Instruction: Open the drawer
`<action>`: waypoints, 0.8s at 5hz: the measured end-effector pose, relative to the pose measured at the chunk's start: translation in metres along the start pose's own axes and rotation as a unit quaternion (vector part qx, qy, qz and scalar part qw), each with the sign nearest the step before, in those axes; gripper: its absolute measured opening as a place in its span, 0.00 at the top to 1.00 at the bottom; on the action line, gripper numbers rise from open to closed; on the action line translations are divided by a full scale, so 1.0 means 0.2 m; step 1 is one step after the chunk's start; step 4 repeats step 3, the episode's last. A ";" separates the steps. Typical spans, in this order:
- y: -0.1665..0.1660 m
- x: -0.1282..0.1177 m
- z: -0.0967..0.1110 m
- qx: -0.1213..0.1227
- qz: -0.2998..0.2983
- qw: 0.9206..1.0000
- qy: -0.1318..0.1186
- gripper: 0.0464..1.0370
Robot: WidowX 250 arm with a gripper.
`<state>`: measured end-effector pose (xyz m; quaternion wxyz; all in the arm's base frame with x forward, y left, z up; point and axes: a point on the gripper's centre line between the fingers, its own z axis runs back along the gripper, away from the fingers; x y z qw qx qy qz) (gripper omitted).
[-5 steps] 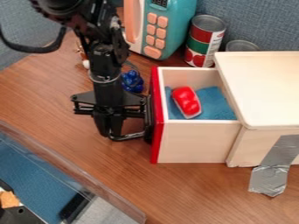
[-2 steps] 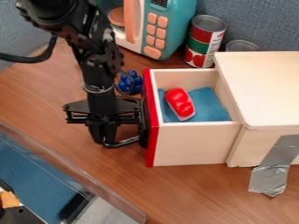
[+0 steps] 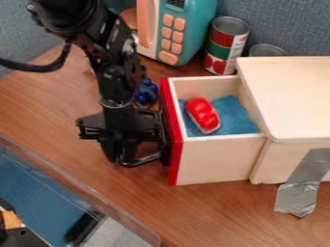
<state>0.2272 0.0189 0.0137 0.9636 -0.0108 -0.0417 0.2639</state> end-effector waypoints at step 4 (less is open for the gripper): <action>0.07 0.07 0.54 0.077 -0.131 0.988 -0.015 0.04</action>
